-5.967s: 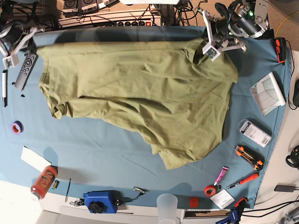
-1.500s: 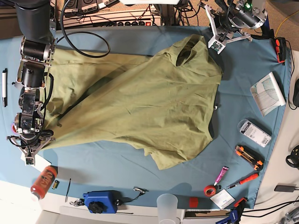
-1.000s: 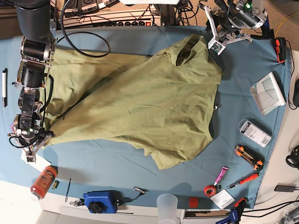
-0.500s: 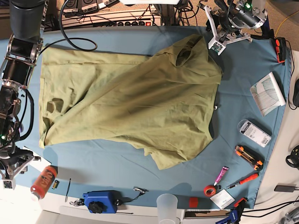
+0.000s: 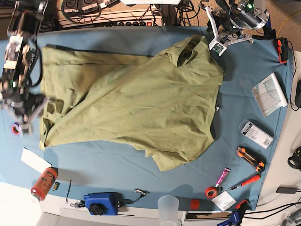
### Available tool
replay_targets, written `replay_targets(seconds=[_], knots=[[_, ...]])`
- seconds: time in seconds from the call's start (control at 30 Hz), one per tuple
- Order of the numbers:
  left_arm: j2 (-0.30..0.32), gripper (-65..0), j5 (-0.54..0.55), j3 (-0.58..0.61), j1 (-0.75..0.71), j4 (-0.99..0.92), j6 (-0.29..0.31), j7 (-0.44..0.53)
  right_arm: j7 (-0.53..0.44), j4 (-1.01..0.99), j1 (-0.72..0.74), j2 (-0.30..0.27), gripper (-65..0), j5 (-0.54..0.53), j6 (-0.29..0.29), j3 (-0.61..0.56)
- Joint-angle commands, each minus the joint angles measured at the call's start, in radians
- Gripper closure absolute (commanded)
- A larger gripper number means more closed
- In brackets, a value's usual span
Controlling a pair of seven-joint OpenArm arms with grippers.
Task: Layout the t-shirt on the table in an organized manner, then fold the t-shirt properly
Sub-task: 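Drag the held hem with the right gripper to flatten the shirt body, then release the hem and reposition the right gripper at the shirt edge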
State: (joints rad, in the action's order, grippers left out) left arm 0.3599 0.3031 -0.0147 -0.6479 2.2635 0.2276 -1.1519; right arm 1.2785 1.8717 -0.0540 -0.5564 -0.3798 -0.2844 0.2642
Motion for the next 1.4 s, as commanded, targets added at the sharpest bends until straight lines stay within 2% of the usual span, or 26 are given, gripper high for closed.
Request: replay_targets(seconds=[0.0, 0.07, 0.23, 0.37, 0.43, 0.5, 0.77, 1.03, 1.13, 1.37], knots=[[0.006, -16.9, 0.003, -0.002, -0.003, 0.019, -0.003, 0.008, -0.018, 0.027, -0.025, -0.018, -18.5, 0.009, 0.003, 0.041], [0.006, -16.9, 0.003, -0.002, -0.003, 0.019, -0.003, 0.008, -0.020, 0.034, -0.100, -0.002, -18.5, -0.017, 0.003, 0.098], [0.006, -16.9, 0.003, -0.002, -0.003, 0.019, -0.003, 0.008, -0.047, 0.033, -0.253, 0.064, -18.5, -0.101, -0.097, 0.204], [0.006, -16.9, 0.003, -0.002, -0.003, 0.019, -0.003, 0.019, -0.060, 0.032, -0.322, 0.125, -18.5, -0.073, -0.136, 0.210], [0.006, -16.9, 0.003, -0.002, -0.003, 0.019, -0.003, 0.019, -0.075, 0.032, -0.335, 0.149, -18.5, -0.017, -0.133, 0.210], [0.006, -16.9, 0.003, -0.002, -0.003, 0.019, -0.003, 0.019, -0.083, 0.032, -0.336, 0.166, -18.5, 0.049, -0.105, 0.210], [0.006, -16.9, 0.003, -0.002, -0.003, 0.019, -0.003, 0.020, -0.171, 0.031, -0.336, 0.171, -18.5, 0.158, -0.028, 0.210], [0.006, -16.9, 0.003, -0.002, -0.003, 0.019, -0.003, 0.023, -0.192, -0.114, -0.282, 0.171, -18.5, 0.158, -0.029, 0.210], [0.006, -16.9, 0.003, -0.002, -0.003, 0.019, -0.003, 0.023, -0.192, -0.195, -0.247, 0.171, -18.5, 0.155, -0.066, 0.209], [0.006, -16.9, 0.003, -0.002, -0.003, 0.019, -0.003, 0.023, -0.152, -0.209, -0.231, 0.171, -18.5, 0.153, -0.079, 0.208]])
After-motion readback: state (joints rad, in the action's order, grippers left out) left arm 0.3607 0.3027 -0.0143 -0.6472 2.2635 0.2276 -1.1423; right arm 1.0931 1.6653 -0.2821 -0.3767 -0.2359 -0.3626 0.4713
